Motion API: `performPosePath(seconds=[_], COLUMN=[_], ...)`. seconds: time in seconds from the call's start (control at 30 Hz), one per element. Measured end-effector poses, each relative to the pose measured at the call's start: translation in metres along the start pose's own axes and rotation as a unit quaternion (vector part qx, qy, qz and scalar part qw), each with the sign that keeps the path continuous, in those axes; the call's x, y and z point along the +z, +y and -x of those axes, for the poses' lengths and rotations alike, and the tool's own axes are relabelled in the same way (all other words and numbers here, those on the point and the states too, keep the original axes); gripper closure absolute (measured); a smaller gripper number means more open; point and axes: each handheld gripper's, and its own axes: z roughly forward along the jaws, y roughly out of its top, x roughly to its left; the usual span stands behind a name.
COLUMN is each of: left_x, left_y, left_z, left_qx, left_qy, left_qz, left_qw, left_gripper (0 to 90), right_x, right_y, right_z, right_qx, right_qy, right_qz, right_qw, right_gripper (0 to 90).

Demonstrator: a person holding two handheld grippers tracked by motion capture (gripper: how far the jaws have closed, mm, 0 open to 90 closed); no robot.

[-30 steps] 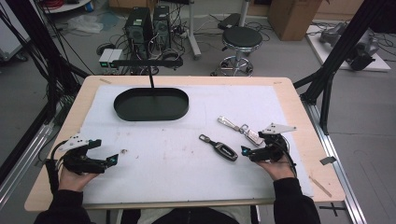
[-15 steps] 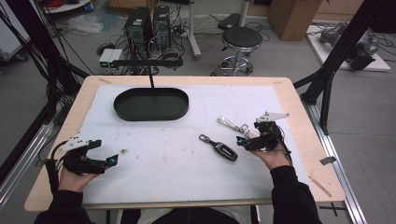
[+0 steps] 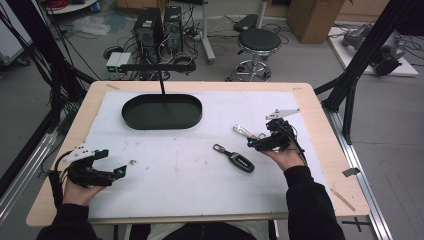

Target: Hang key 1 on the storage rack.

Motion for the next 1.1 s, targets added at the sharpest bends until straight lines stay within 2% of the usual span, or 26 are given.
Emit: performPosePath(seconds=[0.17,0.23,0.27,0.4,0.53,0.67,0.8,1.0,1.1], left_x=[0.000,0.000,0.000,0.000,0.000,0.001,0.001,0.001,0.001], left_y=[0.000,0.000,0.000,0.000,0.000,0.000,0.000,0.000,0.000], left_z=[0.000,-0.001,-0.001,-0.001,-0.001,-0.001,-0.002,-0.002,-0.002], left_qx=[0.001,0.001,0.001,0.000,-0.001,-0.001,-0.001,-0.002,-0.001], left_qy=[0.000,-0.001,-0.001,-0.002,-0.002,-0.003,-0.004,-0.005,-0.006], left_qz=[0.000,0.000,0.000,0.000,0.001,0.000,0.000,0.001,0.000], left_qw=[1.0000,1.0000,1.0000,1.0000,1.0000,1.0000,1.0000,1.0000,1.0000], left_gripper=[1.7,1.7,1.7,1.7,1.7,1.7,1.7,1.7,1.7], right_x=[0.005,0.008,0.015,0.027,0.046,0.054,0.065,0.082,0.085], right_y=[0.012,0.017,0.022,0.028,0.033,0.033,0.031,0.029,0.028], right_z=[0.001,0.000,0.000,0.000,0.007,0.013,0.023,0.030,0.029], right_qx=[-0.008,-0.014,-0.024,-0.030,-0.026,-0.024,-0.011,-0.022,-0.029], right_qy=[0.000,-0.003,-0.006,-0.005,0.004,0.011,0.011,0.008,-0.001], right_qz=[-0.002,-0.011,-0.023,-0.044,-0.070,-0.075,-0.082,-0.112,-0.119], right_qw=[1.0000,0.9998,0.9994,0.9986,0.9972,0.9969,0.9965,0.9934,0.9925], right_gripper=[0.8,0.8,0.8,0.8,0.8,0.8,0.8,1.9,7.2])
